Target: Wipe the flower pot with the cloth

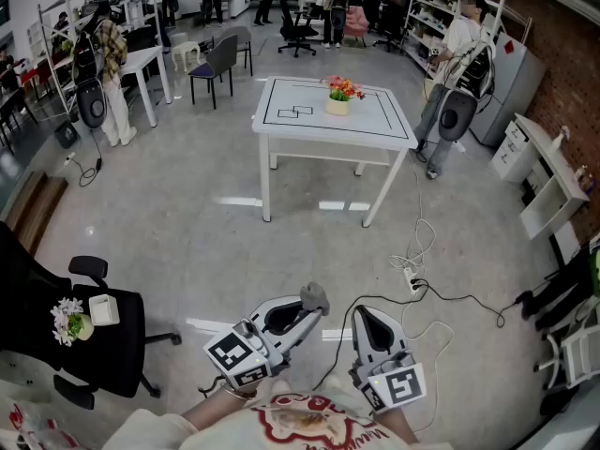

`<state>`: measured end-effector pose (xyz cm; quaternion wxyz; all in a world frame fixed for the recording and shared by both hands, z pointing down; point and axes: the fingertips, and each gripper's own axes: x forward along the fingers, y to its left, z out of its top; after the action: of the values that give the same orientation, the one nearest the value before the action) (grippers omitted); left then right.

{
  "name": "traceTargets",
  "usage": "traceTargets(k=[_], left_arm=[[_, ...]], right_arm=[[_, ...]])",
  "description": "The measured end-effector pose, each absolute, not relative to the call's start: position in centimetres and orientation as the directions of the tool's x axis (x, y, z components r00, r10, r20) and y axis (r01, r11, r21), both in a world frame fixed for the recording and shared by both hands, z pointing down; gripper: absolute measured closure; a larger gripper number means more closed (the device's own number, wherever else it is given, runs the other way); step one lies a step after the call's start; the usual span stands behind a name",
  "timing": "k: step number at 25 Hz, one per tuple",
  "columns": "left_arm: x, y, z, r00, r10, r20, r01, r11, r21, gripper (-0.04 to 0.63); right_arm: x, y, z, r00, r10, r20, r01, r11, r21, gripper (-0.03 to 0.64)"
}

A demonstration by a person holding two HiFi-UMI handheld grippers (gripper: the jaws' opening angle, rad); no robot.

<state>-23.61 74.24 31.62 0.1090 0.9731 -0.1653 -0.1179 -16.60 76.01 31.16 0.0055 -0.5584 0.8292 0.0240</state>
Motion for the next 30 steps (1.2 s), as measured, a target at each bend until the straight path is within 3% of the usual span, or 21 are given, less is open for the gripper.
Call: traceTargets(k=[19, 30], left_arm=[[-25.1, 75.0, 30.8, 0.923, -0.328, -0.203, -0.286, -0.935, 0.209, 0.534], [-24.8, 73.6, 32.3, 0.92, -0.345, -0.186, -0.297, -0.923, 0.247, 0.534]], right_arm=[[-19.6, 75.9, 30.2, -0.409, -0.91, -0.059, -0.912, 0.409, 0.017, 0.617], [-20.9, 74.9, 32.4, -0.442, -0.897, -0.005, -0.897, 0.442, -0.011, 0.617]])
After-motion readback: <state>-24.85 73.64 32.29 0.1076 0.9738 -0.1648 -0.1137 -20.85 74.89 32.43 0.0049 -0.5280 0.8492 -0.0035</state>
